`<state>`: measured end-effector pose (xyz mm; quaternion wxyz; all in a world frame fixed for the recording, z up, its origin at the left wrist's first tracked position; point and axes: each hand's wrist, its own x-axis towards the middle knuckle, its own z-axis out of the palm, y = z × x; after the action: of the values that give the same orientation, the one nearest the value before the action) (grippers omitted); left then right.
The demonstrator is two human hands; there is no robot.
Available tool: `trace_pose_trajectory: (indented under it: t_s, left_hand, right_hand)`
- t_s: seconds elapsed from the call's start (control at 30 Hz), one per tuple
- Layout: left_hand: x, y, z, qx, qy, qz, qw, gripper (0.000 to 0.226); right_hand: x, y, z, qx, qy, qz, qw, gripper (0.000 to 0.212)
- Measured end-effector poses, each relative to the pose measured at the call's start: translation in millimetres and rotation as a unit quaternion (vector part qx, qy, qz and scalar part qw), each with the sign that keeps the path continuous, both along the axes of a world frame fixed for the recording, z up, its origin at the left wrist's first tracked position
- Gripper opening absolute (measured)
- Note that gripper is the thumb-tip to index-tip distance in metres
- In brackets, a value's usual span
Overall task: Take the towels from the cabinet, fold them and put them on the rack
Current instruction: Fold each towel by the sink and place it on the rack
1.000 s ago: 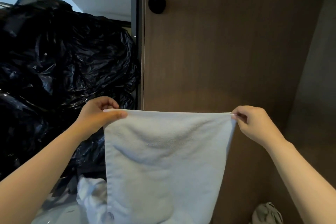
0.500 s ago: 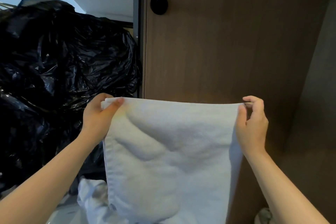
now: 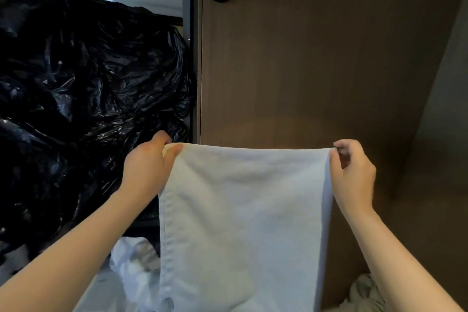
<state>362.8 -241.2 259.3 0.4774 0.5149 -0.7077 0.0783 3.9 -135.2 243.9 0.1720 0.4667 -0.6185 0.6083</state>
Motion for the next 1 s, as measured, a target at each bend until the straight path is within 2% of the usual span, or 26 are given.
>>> trace_pose_trajectory:
  t_s: [0.07, 0.13, 0.2, 0.33, 0.4, 0.53, 0.67, 0.9, 1.0]
  left_hand:
    - [-2.3, 5.1, -1.0, 0.03, 0.063, -0.044, 0.997, 0.018]
    - [-7.0, 11.9, 1.0, 0.087, 0.165, -0.087, 0.979, 0.02]
    - [-13.6, 21.7, 1.6, 0.117, 0.226, -0.119, 0.96, 0.024]
    - [-32.1, 41.8, 7.5, 0.198, 0.33, -0.246, 0.89, 0.033]
    - [-40.1, 49.0, 11.2, 0.215, 0.348, -0.285, 0.867, 0.036]
    - [-49.4, 60.4, 19.1, 0.218, 0.339, -0.332, 0.853, 0.031]
    - [-53.8, 67.5, 21.3, 0.323, 0.363, -0.394, 0.78, 0.017]
    - [-49.8, 79.4, 11.5, 0.366, 0.38, -0.423, 0.737, 0.02]
    - [-48.1, 81.7, 5.0, 0.368, 0.391, -0.424, 0.729, 0.015]
  right_hand:
    - [7.7, 5.3, -0.7, -0.028, -0.006, 0.009, 1.0, 0.013]
    - [18.1, 12.0, 1.1, -0.052, -0.003, 0.029, 0.998, 0.012]
    - [31.6, 19.8, 2.9, -0.071, -0.003, 0.06, 0.996, 0.014]
    - [70.0, 29.3, 4.8, -0.074, -0.029, 0.145, 0.986, 0.022]
    - [89.8, 30.8, 8.7, -0.06, -0.055, 0.19, 0.978, 0.027]
    - [116.4, 33.1, 22.8, -0.053, -0.143, 0.308, 0.939, 0.025]
    - [133.6, 34.1, 28.0, 0.014, -0.157, 0.411, 0.898, 0.014]
    - [144.2, 31.3, 20.0, 0.092, -0.152, 0.481, 0.859, 0.021]
    - [143.9, 28.1, 18.1, 0.096, -0.129, 0.461, 0.873, 0.021]
